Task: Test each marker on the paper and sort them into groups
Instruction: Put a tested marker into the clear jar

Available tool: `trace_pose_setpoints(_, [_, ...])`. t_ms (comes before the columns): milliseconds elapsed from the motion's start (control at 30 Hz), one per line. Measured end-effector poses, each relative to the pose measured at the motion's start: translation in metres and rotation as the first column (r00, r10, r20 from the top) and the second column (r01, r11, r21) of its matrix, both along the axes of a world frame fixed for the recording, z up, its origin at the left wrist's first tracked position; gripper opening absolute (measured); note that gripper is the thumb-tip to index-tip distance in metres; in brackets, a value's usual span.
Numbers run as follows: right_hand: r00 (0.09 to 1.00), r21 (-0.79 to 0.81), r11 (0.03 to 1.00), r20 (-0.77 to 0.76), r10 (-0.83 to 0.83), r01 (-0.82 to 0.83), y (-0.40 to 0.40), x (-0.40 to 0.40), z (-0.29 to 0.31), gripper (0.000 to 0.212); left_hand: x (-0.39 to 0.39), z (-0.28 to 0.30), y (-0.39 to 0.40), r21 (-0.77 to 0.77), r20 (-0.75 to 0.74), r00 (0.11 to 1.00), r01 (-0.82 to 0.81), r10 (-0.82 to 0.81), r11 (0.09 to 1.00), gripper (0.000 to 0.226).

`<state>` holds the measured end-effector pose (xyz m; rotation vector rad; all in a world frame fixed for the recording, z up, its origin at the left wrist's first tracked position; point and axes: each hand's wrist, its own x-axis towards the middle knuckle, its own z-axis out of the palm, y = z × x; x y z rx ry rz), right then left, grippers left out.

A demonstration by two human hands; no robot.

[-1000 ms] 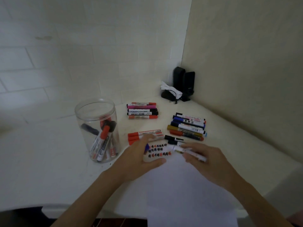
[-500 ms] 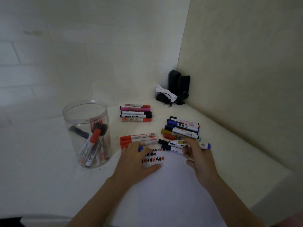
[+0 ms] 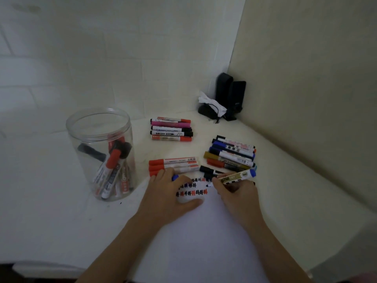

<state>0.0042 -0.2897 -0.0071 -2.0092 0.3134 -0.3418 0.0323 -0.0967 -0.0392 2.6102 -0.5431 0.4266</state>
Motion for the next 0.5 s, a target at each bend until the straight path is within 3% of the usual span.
trace_pose_setpoints(233, [1.0, 0.008, 1.0, 0.006, 0.003, -0.003, -0.0079, 0.0, -0.0026, 0.008, 0.0029, -0.0046, 0.0005, -0.022, 0.037, 0.999, -0.005, 0.006, 1.0, 0.067])
trace_pose_setpoints(500, [1.0, -0.062, 0.998, -0.004, 0.009, -0.009, -0.0053, 0.0004, -0.0022, 0.017, 0.0009, -0.0026, 0.0004, -0.005, 0.021, 1.0, -0.011, 0.012, 1.0, 0.071])
